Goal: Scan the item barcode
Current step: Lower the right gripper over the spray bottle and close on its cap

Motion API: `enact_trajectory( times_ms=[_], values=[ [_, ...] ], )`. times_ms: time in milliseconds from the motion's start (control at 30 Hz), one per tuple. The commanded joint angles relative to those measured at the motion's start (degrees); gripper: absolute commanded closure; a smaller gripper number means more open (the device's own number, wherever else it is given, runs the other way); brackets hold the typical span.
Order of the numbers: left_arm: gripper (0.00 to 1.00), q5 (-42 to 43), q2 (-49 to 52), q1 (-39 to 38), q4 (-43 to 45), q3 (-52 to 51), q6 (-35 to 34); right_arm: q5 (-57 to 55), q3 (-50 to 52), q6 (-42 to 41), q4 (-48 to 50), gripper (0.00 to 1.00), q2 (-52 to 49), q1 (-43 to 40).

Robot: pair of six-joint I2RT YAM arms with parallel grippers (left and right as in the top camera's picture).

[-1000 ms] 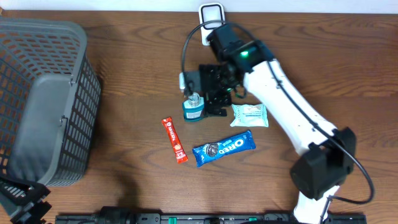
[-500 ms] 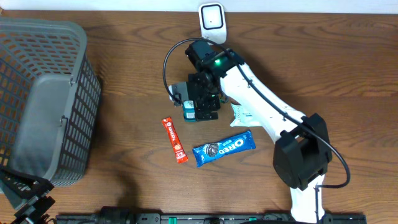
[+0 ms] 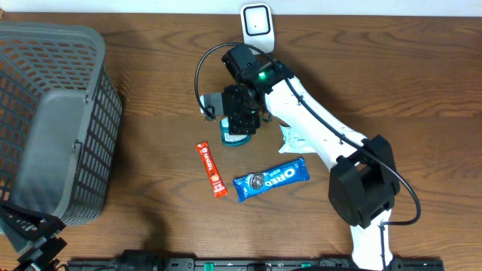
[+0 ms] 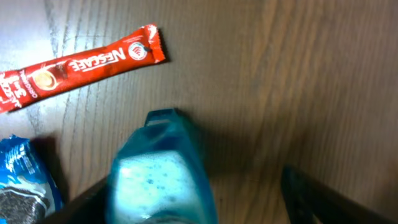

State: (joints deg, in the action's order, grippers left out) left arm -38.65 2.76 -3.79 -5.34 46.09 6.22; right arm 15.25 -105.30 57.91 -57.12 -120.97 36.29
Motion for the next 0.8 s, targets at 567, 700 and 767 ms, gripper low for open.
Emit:
enact_trajectory(
  times_ms=[567, 700, 767],
  values=[
    [0.08, 0.79, -0.48, 0.31, 0.44, -0.13, 0.31, 14.93, -1.42, -18.45, -1.16, 0.70, -1.27, 0.55],
    [0.08, 0.79, -0.48, 0.31, 0.44, -0.13, 0.31, 16.63, -2.84, -23.74, -1.44, 0.62, -0.79, 0.57],
    [0.08, 0.79, -0.48, 0.31, 0.46, -0.13, 0.28, 17.59, -4.66, -29.62, -1.57, 0.67, -0.44, 0.55]
  ],
)
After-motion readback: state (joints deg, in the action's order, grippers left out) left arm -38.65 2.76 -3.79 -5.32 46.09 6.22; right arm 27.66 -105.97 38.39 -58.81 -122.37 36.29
